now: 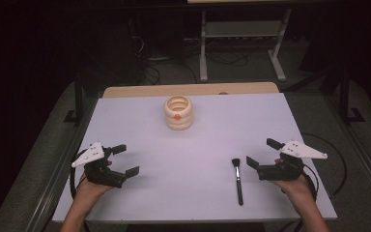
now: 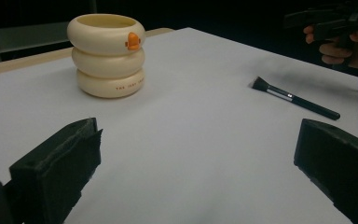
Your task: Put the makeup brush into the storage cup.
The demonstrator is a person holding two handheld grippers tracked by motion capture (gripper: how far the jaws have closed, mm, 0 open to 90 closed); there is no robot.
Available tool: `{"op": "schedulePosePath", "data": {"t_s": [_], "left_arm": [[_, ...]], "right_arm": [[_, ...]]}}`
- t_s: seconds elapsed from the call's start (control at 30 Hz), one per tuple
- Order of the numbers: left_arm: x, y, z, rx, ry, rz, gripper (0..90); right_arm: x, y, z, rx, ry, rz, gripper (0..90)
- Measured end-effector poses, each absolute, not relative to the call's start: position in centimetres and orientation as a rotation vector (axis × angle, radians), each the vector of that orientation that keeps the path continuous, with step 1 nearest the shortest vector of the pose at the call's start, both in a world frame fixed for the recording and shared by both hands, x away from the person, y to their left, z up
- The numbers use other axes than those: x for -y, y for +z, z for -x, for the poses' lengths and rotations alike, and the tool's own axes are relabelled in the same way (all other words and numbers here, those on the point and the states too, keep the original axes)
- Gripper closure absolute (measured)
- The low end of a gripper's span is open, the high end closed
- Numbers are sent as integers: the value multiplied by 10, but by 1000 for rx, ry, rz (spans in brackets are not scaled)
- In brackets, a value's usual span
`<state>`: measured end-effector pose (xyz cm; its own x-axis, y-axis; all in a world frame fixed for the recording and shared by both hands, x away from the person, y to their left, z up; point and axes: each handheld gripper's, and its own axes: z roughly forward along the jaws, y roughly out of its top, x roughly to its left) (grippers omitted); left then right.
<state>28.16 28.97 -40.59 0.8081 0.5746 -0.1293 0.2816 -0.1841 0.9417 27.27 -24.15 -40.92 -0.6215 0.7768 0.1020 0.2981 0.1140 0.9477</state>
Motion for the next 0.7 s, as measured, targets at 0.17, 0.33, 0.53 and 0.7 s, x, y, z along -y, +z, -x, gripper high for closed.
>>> {"op": "schedulePosePath", "data": {"t_s": [0.17, 0.33, 0.53, 0.7], "left_arm": [[-290, -406, -281, -662, 300, -1780, 0], [-289, -404, -282, -656, 305, -1779, 0], [-289, -405, -284, -653, 305, -1782, 0], [-289, -405, -285, -658, 289, -1755, 0]], "right_arm": [[242, -409, -272, -1972, 1523, -1043, 0], [244, -408, -270, -1965, 1523, -1040, 0], [245, -408, -270, -1959, 1522, -1044, 0], [246, -406, -273, -1943, 1531, -1049, 0]]}}
